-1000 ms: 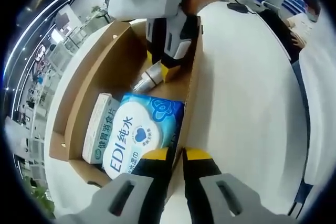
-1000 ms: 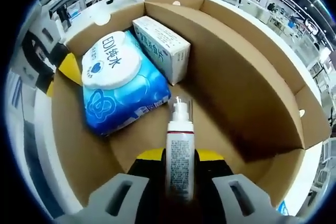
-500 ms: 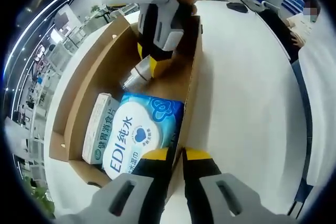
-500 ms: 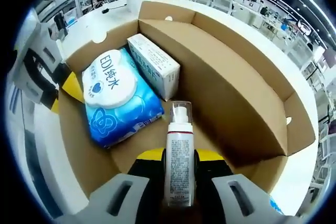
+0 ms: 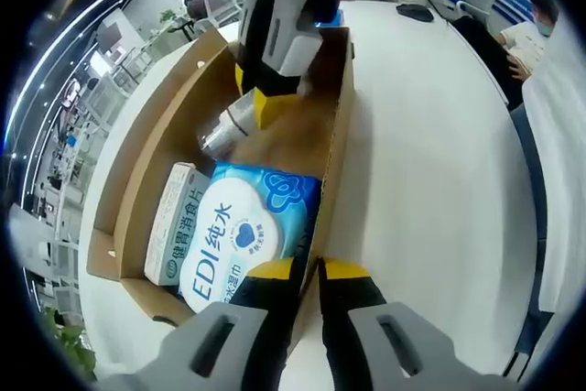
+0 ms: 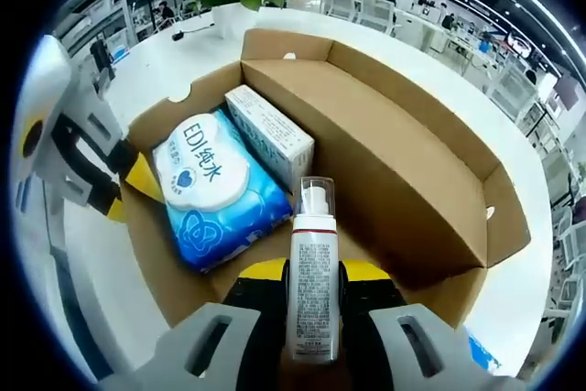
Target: Operate the shoe box by opening the lid, removing the specified soft item, and placing it in the target area until the item is outside and the box remains undamaged.
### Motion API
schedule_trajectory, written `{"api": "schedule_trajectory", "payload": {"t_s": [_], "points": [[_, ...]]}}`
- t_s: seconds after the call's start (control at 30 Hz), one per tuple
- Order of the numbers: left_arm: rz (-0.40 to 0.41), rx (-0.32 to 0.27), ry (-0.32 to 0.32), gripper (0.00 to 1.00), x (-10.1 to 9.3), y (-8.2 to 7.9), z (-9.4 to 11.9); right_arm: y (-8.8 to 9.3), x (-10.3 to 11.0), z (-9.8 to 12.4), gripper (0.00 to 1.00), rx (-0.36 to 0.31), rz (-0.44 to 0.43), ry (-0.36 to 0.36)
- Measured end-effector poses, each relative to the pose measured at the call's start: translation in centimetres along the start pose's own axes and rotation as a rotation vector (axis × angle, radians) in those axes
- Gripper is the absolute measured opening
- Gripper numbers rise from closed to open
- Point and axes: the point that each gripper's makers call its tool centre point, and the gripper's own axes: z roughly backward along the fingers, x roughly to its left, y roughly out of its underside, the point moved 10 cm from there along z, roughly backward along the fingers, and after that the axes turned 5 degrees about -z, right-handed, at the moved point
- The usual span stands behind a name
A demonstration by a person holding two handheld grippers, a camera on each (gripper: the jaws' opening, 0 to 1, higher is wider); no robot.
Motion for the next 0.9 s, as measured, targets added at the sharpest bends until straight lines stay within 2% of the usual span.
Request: {"api": "schedule_trajectory", "payload": {"t_s": [0.2, 0.27, 0.43, 0.9], "points": [[0.005, -0.005, -0.003, 0.09, 0.0, 0.0, 0.0, 0.0, 0.2, 0.3, 0.19, -0.008, -0.03, 0.004], [-0.002, 0.001, -0.003, 0.09, -0.1, 0.0, 0.1, -0.3, 0.1, 0.6, 0.19, -0.039, -0.058, 0.011], [-0.012, 0.002, 0.017, 0.08, 0.2, -0.1, 0.0, -0.5, 0.2, 0.7, 0.19, -0.032, -0.057, 0.013], [-0.006, 0.001, 0.009, 0.09, 0.1, -0.1, 0.0, -0.4, 0.1, 1.9, 0.19, -0.061, -0.09, 0.023]]}}
